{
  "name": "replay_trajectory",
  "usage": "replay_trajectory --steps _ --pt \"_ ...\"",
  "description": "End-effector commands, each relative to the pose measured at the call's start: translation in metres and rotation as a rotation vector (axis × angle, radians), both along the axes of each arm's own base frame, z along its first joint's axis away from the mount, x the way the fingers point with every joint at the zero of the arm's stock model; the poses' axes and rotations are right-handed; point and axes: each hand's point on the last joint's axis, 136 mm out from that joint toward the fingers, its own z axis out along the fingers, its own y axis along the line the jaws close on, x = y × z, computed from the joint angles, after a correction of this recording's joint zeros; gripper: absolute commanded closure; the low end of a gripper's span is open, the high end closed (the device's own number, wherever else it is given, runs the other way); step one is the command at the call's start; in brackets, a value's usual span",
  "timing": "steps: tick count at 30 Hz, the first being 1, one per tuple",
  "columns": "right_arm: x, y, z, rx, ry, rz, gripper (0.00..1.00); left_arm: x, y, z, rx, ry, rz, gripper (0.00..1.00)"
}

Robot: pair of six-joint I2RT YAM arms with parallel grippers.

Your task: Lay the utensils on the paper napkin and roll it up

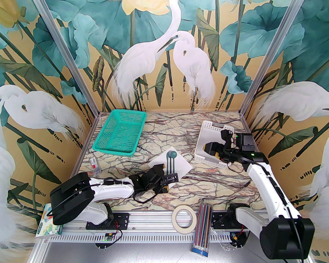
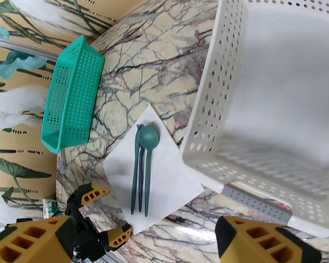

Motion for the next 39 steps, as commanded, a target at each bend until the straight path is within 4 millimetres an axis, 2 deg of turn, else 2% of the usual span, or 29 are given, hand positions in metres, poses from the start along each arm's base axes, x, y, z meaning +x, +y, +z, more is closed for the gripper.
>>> replay_trajectory --steps 1,4,10,14,23,31,39 --pt "-0.011 0.007 -0.004 0.03 0.036 0.047 0.15 0.01 -0.009 0.015 -0.06 -0.021 0.014 0.0" --pt "-0.016 0.009 -0.009 0.037 0.059 0.059 0.17 0.009 -0.009 0.015 -0.066 -0.007 0.004 0.01" --pt "-0.017 0.01 -0.013 0.035 0.071 0.057 0.17 -0.014 -0.004 0.017 -0.053 0.089 -0.054 0.0" --pt "-0.016 0.01 -0.014 0.033 0.066 0.055 0.17 -0.022 0.003 0.013 -0.018 0.105 -0.077 0.01" --pt "-0.016 0.01 -0.016 0.031 0.067 0.057 0.16 -0.021 -0.012 0.008 0.013 0.1 -0.123 0.01" --pt "-0.017 0.01 -0.018 0.025 0.068 0.06 0.16 -0.017 -0.015 0.004 0.042 0.067 -0.136 0.01" --pt "-0.016 0.009 -0.019 0.019 0.068 0.06 0.16 -0.018 -0.016 -0.01 0.106 0.078 -0.149 0.01"
